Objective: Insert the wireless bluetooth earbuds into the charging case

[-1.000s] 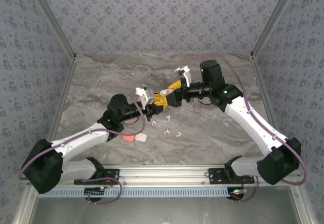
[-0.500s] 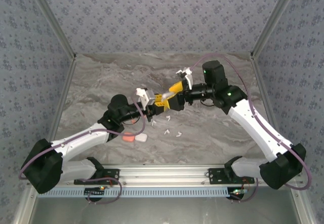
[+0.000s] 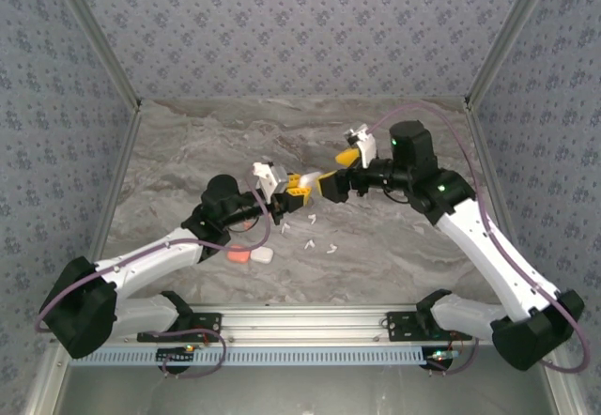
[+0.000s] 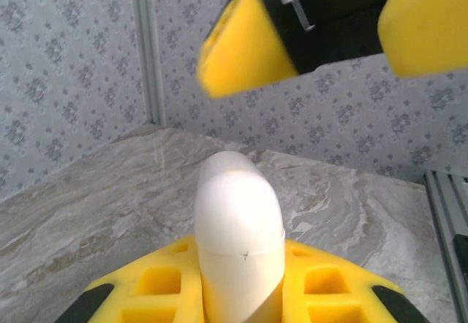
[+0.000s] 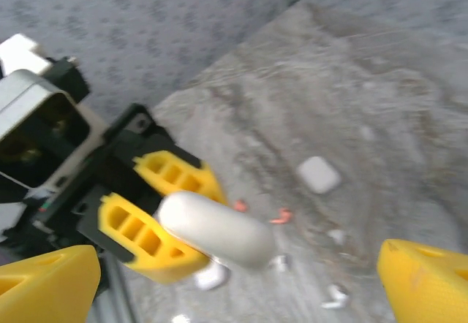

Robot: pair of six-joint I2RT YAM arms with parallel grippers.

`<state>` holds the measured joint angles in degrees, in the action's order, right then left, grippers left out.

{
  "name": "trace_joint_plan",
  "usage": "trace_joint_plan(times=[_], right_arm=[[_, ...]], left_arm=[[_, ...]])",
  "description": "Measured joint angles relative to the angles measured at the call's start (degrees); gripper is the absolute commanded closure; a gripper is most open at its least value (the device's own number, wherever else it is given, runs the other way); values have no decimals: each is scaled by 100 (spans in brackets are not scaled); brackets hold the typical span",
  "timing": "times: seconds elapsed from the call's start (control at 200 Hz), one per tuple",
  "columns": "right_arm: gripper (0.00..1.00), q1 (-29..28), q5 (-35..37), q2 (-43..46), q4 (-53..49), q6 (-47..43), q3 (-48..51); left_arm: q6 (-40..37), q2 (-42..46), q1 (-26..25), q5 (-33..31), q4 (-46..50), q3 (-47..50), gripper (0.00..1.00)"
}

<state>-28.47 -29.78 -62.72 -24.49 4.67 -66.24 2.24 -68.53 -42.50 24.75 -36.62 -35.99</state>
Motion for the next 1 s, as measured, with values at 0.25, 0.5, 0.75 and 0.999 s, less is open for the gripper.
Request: trace_joint_plan(times=[0.25, 0.5, 0.75, 0.999], right_arm=[[0, 457, 1425, 765, 179, 562, 697], [0, 918, 1698, 881, 186, 1174, 1147], [0, 1117, 1720, 1123, 140, 1423, 1327], [0, 1137, 1762, 1141, 22, 1445, 1427]], left_arm=[[811, -1154, 284, -503, 1019, -988, 100], [2194, -2968, 664, -610, 1797, -2238, 100], [3226, -4437, 660, -247, 2253, -3320, 95], [3794, -4994, 660, -9, 2319, -3567, 81]])
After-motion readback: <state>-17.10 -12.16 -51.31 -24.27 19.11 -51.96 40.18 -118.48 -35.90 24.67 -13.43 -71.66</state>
